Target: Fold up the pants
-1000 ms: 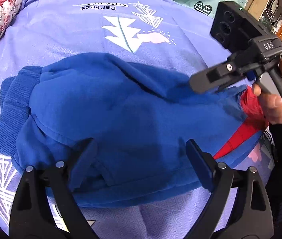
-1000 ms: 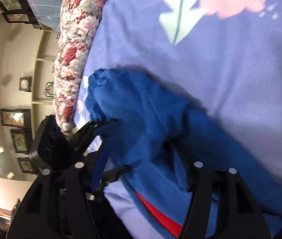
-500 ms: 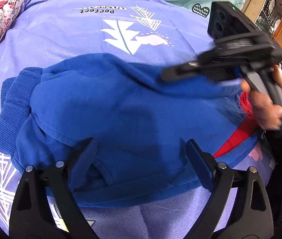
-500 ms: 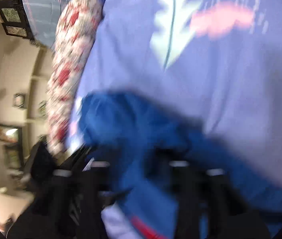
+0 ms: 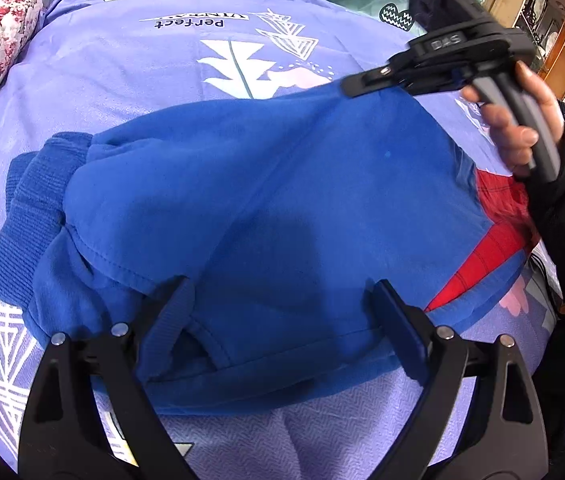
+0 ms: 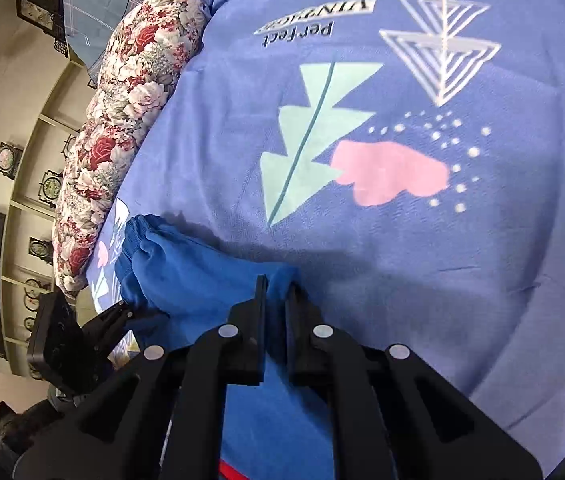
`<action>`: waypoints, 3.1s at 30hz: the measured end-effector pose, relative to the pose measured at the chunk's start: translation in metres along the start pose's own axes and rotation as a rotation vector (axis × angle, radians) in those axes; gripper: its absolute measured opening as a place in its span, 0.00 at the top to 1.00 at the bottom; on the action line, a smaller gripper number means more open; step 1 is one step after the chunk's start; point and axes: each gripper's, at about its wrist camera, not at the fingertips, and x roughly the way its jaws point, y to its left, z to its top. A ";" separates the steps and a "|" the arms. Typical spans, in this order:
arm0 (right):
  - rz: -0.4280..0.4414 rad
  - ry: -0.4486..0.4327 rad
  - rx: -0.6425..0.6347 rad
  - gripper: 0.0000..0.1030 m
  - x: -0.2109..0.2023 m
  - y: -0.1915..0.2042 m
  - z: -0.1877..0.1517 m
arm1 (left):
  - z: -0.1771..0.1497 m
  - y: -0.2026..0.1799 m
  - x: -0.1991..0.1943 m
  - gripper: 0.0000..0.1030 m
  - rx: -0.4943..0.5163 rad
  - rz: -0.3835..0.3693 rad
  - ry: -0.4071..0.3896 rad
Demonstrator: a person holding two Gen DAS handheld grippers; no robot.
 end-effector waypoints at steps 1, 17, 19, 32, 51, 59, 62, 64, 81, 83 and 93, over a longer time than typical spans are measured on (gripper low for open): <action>-0.111 -0.074 -0.008 0.77 -0.018 -0.002 0.000 | 0.000 0.000 0.000 0.11 0.001 0.001 0.001; -0.163 -0.251 0.231 0.73 -0.042 -0.008 -0.135 | 0.017 0.025 0.003 0.11 -0.116 0.084 0.047; -0.213 -0.373 0.207 0.67 -0.086 -0.004 -0.156 | 0.018 0.024 -0.002 0.11 -0.133 0.066 0.021; -0.280 -0.585 0.808 0.55 -0.201 -0.116 -0.360 | 0.025 0.006 -0.004 0.09 -0.209 -0.089 -0.115; -0.367 -0.778 0.479 0.80 -0.197 -0.047 -0.305 | 0.009 0.033 -0.015 0.09 -0.285 -0.179 -0.206; -0.330 -0.434 0.048 0.71 -0.080 0.061 -0.198 | 0.000 0.044 -0.025 0.09 -0.324 -0.136 -0.251; -0.460 -0.184 -0.022 0.61 -0.003 0.051 -0.189 | -0.003 0.054 -0.023 0.09 -0.364 -0.145 -0.243; -0.492 -0.208 -0.111 0.60 -0.007 0.064 -0.194 | -0.005 0.059 -0.021 0.09 -0.380 -0.161 -0.239; -0.463 -0.126 -0.170 0.60 0.019 0.081 -0.172 | -0.013 0.068 -0.041 0.08 -0.418 -0.150 -0.263; -0.414 -0.181 -0.189 0.58 0.003 0.087 -0.177 | -0.020 0.075 -0.057 0.08 -0.462 -0.183 -0.263; -0.171 -0.478 -0.051 0.27 -0.060 0.051 -0.193 | -0.044 0.133 -0.053 0.04 -0.817 -0.179 -0.147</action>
